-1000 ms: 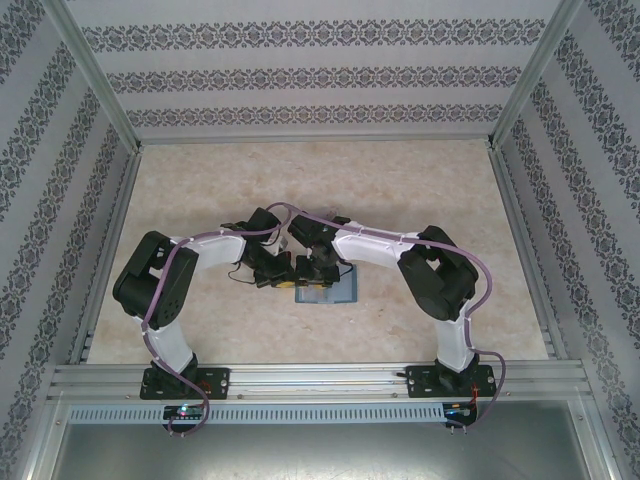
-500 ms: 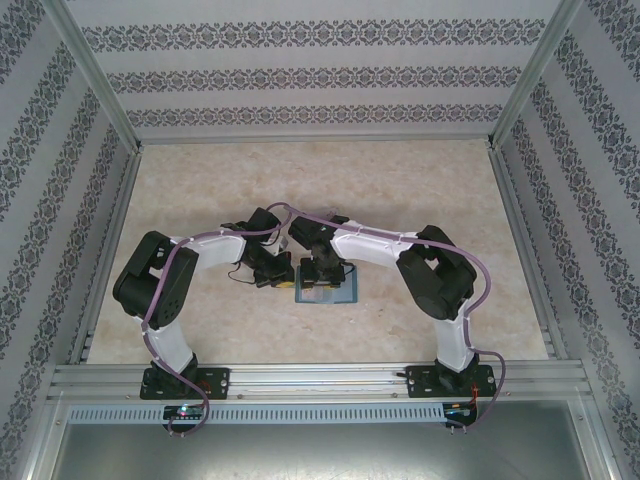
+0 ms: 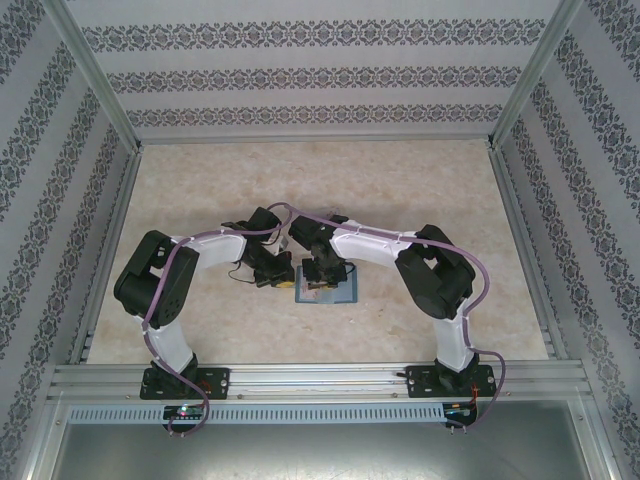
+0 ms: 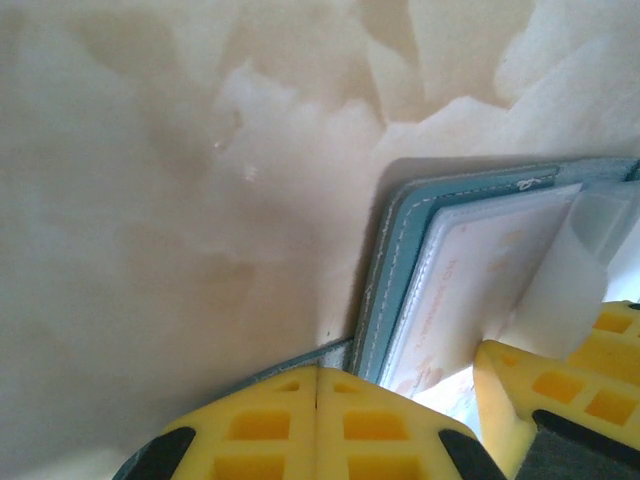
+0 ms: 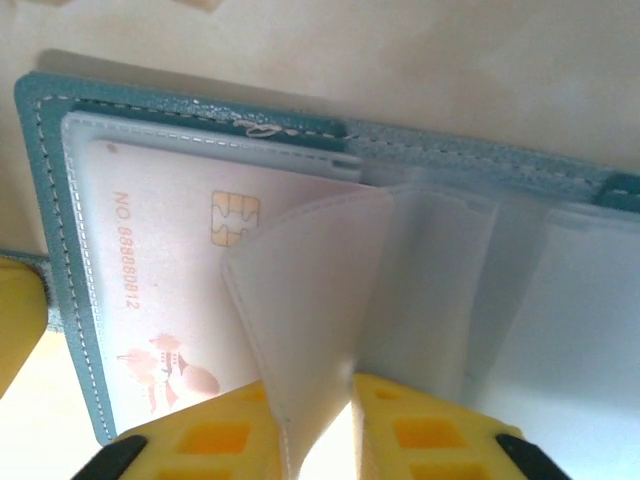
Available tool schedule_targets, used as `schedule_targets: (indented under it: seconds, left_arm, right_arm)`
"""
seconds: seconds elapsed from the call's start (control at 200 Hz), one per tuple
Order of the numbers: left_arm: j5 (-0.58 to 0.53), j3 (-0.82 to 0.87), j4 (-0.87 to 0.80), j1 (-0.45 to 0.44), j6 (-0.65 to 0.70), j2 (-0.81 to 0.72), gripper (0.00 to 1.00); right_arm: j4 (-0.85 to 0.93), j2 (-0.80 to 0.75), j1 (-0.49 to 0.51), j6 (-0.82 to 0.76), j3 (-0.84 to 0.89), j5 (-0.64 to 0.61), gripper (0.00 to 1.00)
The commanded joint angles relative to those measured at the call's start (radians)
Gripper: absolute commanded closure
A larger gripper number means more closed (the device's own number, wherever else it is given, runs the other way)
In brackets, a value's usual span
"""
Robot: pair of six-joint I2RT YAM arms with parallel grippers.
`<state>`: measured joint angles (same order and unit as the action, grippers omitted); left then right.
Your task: Take the credit cards out of the card holder
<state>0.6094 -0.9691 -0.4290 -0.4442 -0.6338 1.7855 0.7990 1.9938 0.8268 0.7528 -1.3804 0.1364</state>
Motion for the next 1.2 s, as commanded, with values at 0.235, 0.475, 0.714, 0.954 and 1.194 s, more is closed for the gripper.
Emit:
schedule_targets:
  seconds: [0.235, 0.475, 0.714, 0.954, 1.194]
  left_arm:
    - [-0.037, -0.008, -0.039, -0.007, 0.023, 0.027, 1.00]
    - [-0.037, -0.007, -0.043, -0.007, 0.027, 0.026, 1.00]
    - [-0.042, -0.009, -0.048, -0.007, 0.028, 0.026, 1.00]
    - [-0.042, -0.008, -0.051, -0.007, 0.023, 0.026, 1.00]
    - [-0.044, -0.011, -0.067, -0.007, 0.030, 0.024, 1.00]
  right_arm:
    - [0.066, -0.072, -0.005, -0.028, -0.023, -0.040, 0.90]
    - [0.121, -0.108, -0.023, -0.047, -0.016, -0.060, 0.90]
    - [0.188, -0.133, -0.041, -0.078, -0.005, -0.108, 0.86]
    - [0.211, -0.125, -0.061, -0.100, 0.020, -0.165, 0.85]
    - [0.200, -0.076, -0.072, -0.118, 0.029, -0.192, 0.83]
